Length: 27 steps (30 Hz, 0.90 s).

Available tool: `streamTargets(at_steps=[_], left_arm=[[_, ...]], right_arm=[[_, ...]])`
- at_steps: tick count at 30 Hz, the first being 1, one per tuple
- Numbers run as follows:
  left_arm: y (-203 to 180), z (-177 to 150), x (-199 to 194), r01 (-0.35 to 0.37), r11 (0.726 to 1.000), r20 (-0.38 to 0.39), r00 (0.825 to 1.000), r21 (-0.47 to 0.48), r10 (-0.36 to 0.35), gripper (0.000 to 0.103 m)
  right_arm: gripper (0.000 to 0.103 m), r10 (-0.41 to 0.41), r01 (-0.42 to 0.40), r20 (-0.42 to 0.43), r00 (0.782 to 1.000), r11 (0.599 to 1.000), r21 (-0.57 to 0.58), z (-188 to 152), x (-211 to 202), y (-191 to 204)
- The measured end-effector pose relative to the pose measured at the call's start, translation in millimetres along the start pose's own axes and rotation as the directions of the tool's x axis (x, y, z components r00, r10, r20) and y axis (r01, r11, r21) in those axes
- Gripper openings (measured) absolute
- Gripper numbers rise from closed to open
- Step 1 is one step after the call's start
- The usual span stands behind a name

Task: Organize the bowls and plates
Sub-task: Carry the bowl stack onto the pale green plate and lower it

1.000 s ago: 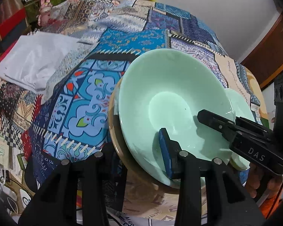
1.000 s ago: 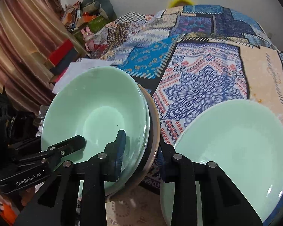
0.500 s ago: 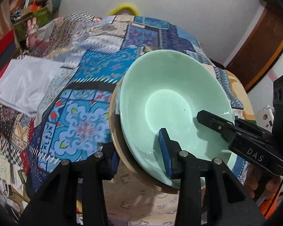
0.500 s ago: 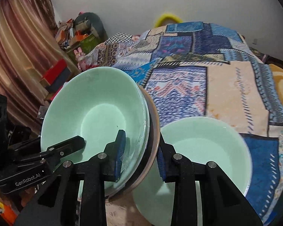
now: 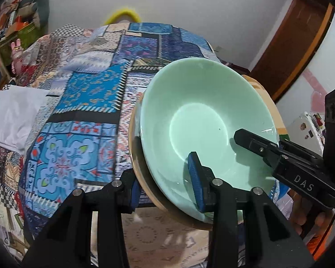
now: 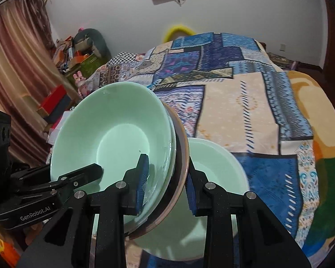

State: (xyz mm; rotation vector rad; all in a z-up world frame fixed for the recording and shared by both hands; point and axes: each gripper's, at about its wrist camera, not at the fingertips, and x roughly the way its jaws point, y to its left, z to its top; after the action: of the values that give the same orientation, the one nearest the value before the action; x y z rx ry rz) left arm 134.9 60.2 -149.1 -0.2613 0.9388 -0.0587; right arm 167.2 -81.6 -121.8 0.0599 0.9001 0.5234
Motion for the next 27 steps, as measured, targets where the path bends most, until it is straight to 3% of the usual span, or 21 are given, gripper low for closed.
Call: streamTargets(at_steps=[13, 27], left_arm=[[-40, -1, 28, 0.028, 0.998, -0.055, 0.998, 0.061, -0.024, 0.039], [-43, -8, 66, 0.025, 0.998, -0.144, 0.989, 0.062, -0.016, 0.039]], right_arm=[[0.028, -0.019, 0.021, -0.020, 1.000, 0.997, 0.078, -19, -4, -37], [0.028, -0.009, 0.017, -0.069, 0.998, 0.992, 0.122, -35, 14, -49]])
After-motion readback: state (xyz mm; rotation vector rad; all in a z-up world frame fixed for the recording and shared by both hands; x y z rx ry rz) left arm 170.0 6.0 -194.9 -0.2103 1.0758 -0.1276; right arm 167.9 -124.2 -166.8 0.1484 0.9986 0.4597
